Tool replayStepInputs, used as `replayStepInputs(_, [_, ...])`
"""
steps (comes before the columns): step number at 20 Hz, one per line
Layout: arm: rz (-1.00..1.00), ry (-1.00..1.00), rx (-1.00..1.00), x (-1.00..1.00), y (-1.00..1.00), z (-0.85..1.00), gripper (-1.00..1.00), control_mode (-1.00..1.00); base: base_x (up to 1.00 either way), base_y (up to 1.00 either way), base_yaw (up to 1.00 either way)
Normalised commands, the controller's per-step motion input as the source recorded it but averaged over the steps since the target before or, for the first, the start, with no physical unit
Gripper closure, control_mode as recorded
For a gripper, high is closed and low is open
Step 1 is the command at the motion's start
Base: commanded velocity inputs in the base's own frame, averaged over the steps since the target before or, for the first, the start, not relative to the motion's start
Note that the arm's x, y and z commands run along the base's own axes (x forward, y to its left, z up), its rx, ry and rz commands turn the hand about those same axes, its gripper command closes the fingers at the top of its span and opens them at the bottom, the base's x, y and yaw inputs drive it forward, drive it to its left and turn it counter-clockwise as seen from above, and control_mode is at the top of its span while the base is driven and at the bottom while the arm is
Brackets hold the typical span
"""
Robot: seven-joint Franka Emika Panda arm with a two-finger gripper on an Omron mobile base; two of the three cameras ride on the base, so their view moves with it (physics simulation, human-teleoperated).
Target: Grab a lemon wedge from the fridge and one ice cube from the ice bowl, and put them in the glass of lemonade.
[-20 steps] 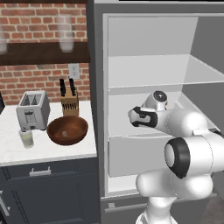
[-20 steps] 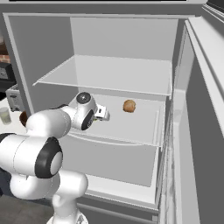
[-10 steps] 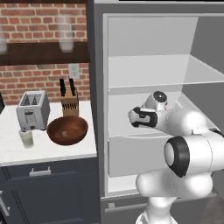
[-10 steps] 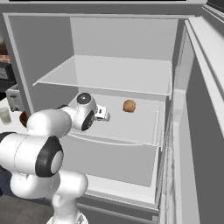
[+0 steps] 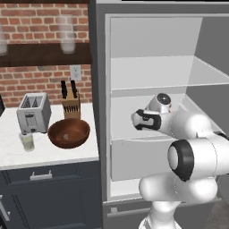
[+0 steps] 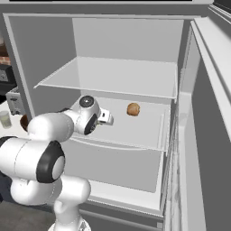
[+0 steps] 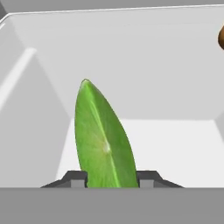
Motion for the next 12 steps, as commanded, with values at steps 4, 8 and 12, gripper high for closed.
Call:
replayStepInputs(4, [-0.01,-0.05,0.00,-0.98,0.04,-0.42,1.00,-1.00,0.00,0.00,0.00])
replayStepInputs(8, [0.00,-0.06,0.00,-1.00,0.08,-0.03,1.00,-1.00,0.00,0.00,0.00])
replayStepInputs(12, [-0.02,-0.07,0.00,-1.00,0.00,0.33,1.00,-1.00,0.00,0.00,0.00])
